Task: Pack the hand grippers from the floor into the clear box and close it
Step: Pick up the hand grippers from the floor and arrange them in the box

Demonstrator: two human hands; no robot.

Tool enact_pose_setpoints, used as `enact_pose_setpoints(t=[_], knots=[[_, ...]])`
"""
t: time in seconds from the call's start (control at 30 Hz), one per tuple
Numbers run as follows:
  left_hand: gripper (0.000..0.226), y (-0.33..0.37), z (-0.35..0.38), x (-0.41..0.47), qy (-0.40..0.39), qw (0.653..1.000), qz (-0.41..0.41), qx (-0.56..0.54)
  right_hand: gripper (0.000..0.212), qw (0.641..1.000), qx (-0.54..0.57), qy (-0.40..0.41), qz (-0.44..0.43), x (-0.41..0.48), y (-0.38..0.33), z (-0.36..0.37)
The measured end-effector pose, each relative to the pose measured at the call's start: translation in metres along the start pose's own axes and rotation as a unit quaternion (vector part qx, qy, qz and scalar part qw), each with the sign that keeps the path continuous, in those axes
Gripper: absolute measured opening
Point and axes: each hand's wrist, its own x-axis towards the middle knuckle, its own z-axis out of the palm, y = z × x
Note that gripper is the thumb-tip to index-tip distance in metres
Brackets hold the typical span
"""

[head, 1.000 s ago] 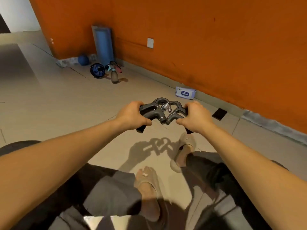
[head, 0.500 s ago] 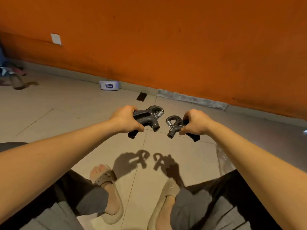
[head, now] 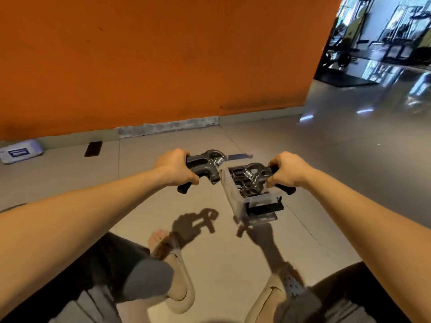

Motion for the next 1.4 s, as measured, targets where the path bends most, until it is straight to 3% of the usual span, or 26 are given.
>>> enact_pose_setpoints(t=[0.4, 0.77, 0.97, 1.17, 1.33, 1.4], knots=[[0.048, 0.039, 0.009, 0.125, -0.013, 0.998, -0.011, -0.069, 0.063, 0.999, -0.022, 0.041, 0.000, 0.109, 0.039, -0.041], [0.049, 0.064, 0.042, 0.256, -0.025, 0.991, -0.055, -0.120, 0.056, 0.999, 0.000, -0.013, -0.029, 0.243, 0.080, 0.007], [0.048, 0.070, 0.057, 0.312, -0.028, 0.986, -0.078, -0.147, 0.036, 0.994, 0.022, -0.075, -0.077, 0.305, 0.091, 0.017], [0.047, 0.065, 0.071, 0.344, -0.032, 0.987, -0.098, -0.121, 0.034, 0.985, -0.015, -0.108, -0.130, 0.365, 0.096, 0.047], [0.046, 0.048, 0.077, 0.350, -0.020, 0.983, -0.150, -0.100, 0.043, 0.983, -0.022, -0.140, -0.117, 0.407, 0.104, 0.092], [0.047, 0.045, 0.078, 0.353, -0.017, 0.982, -0.165, -0.094, 0.043, 0.977, -0.049, -0.136, -0.156, 0.417, 0.107, 0.111]])
